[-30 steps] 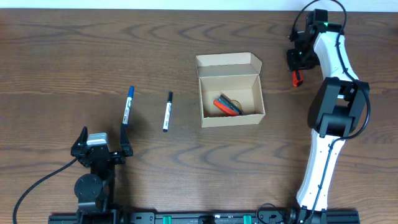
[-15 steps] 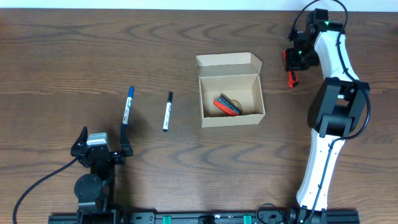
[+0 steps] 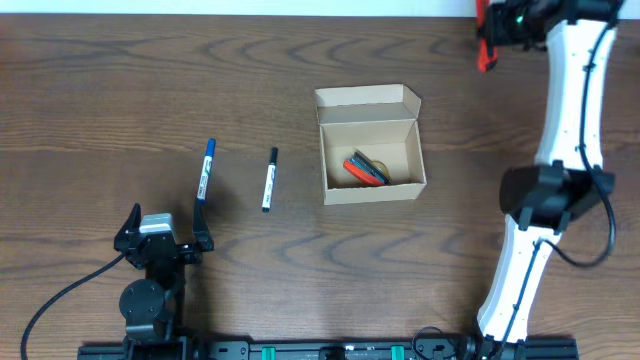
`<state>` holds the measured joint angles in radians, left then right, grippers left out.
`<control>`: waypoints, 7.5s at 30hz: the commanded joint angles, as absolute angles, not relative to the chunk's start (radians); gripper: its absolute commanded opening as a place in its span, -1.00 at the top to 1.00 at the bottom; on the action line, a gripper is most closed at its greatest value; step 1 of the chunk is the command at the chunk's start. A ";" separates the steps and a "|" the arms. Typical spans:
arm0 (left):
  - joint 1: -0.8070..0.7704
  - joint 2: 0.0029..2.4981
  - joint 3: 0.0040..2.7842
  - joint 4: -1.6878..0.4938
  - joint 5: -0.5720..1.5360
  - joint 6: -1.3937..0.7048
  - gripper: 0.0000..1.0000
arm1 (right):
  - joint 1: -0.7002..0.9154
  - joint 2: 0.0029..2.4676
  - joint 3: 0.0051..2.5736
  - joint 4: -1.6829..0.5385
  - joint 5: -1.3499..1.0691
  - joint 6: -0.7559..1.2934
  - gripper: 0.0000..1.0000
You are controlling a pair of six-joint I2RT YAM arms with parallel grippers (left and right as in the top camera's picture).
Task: Pack container
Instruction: 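Lower the right gripper, grasp the box cutter and lift it, then carry the orange box cutter into the box and open the right gripper, then retract the right arm away to the right side, then move the left gripper over the blue-capped whiteboard marker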
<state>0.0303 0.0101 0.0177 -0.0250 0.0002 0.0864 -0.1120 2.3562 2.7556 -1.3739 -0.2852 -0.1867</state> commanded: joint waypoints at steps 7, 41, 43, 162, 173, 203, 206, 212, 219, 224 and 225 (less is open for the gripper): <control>0.034 0.004 0.004 -0.076 0.017 0.098 -0.90 | 0.059 2.166 2.786 -1.471 -0.387 -0.218 0.97; 0.034 0.004 0.004 -0.076 0.017 0.098 -0.90 | 0.368 2.165 2.103 -1.492 -0.189 -0.218 0.97; 0.034 0.004 0.004 -0.076 0.017 0.098 -0.90 | 0.368 2.165 2.057 -1.458 -0.185 -0.220 0.97; 0.034 0.004 0.247 0.032 0.567 -0.093 -0.91 | -0.366 1.859 2.153 -1.451 0.167 0.190 -0.98; 0.034 0.039 0.445 -0.170 0.474 -0.057 -0.91 | -0.366 1.859 2.153 -1.452 0.167 0.190 -0.98; 0.032 1.222 0.989 -0.700 0.078 -0.083 -0.90 | -0.366 1.859 2.153 -1.452 0.167 0.190 -0.99; 0.032 1.296 0.989 -0.682 0.079 -0.151 -0.90 | -0.366 1.859 2.153 -1.452 0.167 0.190 -0.99; 0.032 1.382 0.991 -0.641 0.078 -0.126 -0.91 | -0.366 1.859 2.153 -1.452 0.168 0.190 -0.98; 0.032 1.482 0.992 -0.654 0.078 -0.074 -0.91 | -0.366 1.859 2.153 -1.452 0.167 0.190 -0.98; 0.032 1.538 1.018 -0.658 0.078 -0.067 -0.90 | -0.366 1.859 2.153 -1.452 0.167 0.190 -0.98; 0.032 1.549 1.027 -0.662 0.077 -0.066 -0.91 | -0.366 1.859 2.153 -1.452 0.167 0.190 -0.98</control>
